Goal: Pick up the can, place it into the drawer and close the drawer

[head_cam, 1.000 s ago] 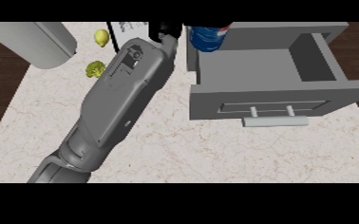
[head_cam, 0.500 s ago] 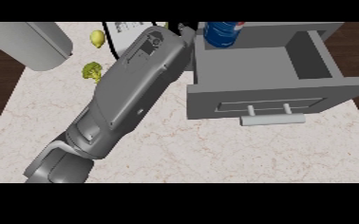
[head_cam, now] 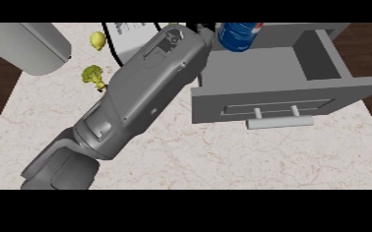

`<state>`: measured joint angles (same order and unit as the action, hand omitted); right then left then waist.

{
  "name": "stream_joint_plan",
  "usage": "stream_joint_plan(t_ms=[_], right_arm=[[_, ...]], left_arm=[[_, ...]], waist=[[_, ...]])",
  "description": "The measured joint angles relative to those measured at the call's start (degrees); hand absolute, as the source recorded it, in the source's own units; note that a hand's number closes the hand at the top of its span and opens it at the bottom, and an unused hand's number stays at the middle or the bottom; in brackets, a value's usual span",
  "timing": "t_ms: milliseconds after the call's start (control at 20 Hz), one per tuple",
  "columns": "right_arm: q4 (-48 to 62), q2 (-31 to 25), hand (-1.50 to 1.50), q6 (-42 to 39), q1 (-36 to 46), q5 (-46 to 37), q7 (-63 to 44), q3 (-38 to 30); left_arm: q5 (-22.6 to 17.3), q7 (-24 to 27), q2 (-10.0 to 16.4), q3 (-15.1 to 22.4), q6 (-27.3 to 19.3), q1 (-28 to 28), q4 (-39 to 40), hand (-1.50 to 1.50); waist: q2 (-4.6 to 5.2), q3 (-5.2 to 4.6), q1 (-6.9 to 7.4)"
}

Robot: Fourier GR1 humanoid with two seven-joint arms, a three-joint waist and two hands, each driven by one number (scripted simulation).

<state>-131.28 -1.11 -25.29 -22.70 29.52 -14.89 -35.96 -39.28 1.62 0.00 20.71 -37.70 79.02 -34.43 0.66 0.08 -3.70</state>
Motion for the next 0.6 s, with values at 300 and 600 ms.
stream_joint_plan(t_ms=[300,600], right_arm=[[-0.92,-1.25,-1.5,0.96,0.75,1.27,-2.26,-0.52],[-1.2,-2.11,-1.5,1.96,2.45,1.32,-3.68,-0.31]], left_arm=[[-4.35,2.05,0.0,3.96,-0.73,0.63,3.77,1.5],[-7.24,2.94,0.01,8.37,-3.4,1.82,6.13,-1.5]], waist=[[0.15,0.02,-0.59],[0.32,0.04,-1.22]])
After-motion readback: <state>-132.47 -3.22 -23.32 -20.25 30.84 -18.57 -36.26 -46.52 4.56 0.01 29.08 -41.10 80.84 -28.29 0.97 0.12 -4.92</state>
